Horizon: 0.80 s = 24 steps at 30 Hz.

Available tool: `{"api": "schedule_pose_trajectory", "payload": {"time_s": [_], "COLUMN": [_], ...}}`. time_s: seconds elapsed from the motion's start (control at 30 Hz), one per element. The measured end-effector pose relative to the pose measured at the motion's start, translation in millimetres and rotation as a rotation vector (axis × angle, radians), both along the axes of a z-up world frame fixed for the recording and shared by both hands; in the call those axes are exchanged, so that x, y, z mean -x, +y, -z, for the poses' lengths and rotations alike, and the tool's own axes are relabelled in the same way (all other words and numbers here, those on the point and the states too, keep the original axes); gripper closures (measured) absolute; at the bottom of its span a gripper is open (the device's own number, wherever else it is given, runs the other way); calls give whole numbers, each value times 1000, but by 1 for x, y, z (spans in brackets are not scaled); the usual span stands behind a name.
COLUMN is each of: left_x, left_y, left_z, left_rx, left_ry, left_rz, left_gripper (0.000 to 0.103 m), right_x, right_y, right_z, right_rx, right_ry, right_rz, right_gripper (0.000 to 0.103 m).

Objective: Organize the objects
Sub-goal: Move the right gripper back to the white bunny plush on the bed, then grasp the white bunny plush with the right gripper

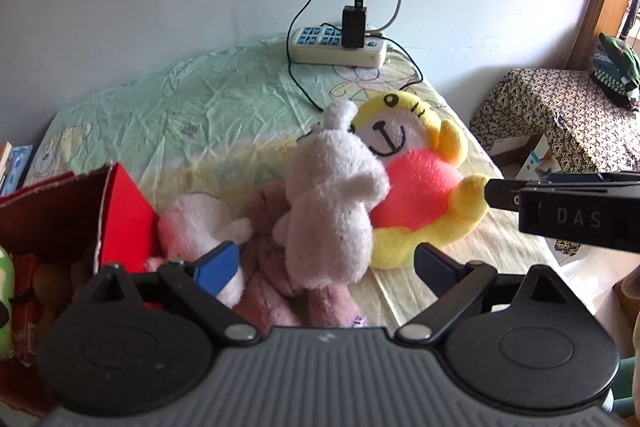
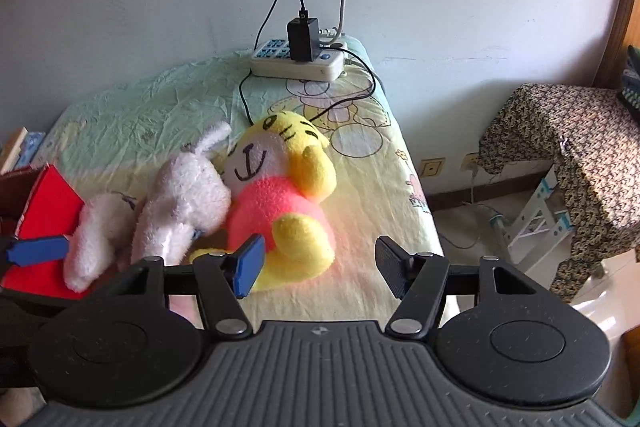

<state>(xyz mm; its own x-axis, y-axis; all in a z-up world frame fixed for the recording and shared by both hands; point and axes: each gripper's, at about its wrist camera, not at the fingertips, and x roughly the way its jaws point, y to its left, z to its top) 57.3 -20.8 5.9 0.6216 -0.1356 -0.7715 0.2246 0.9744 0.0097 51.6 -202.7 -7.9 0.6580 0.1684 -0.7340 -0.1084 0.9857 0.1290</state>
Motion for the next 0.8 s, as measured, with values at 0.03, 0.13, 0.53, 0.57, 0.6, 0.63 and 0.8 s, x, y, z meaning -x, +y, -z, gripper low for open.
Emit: {"api": "schedule_pose_trajectory", "payload": {"time_s": [0.03, 0.13, 0.53, 0.57, 0.6, 0.63, 0.8], "left_x": [-4, -14, -52, -55, -57, -60, -69], "left_y": [1, 3, 10, 11, 11, 12, 16], "left_z": [0, 1, 26, 28, 30, 32, 41], "left_rx": [8, 39, 89, 92, 94, 95, 128], "left_ry": [-5, -10, 73, 78, 83, 89, 136], "left_rz": [11, 44, 86, 85, 84, 83, 81], "left_gripper": [8, 9, 31, 31, 31, 33, 46], "right_x": [-4, -18, -60, -63, -66, -67, -74], "right_y": [-2, -5, 21, 23, 25, 25, 29], "right_z": [0, 4, 27, 30, 33, 37, 47], "right_rx": [-49, -200, -487, -499, -506, -517, -581], "right_ry": [9, 55, 206, 222, 237, 250, 285], "right_rz": [1, -2, -89, -95, -93, -89, -96], "right_gripper": [41, 46, 60, 60, 60, 60, 65]}}
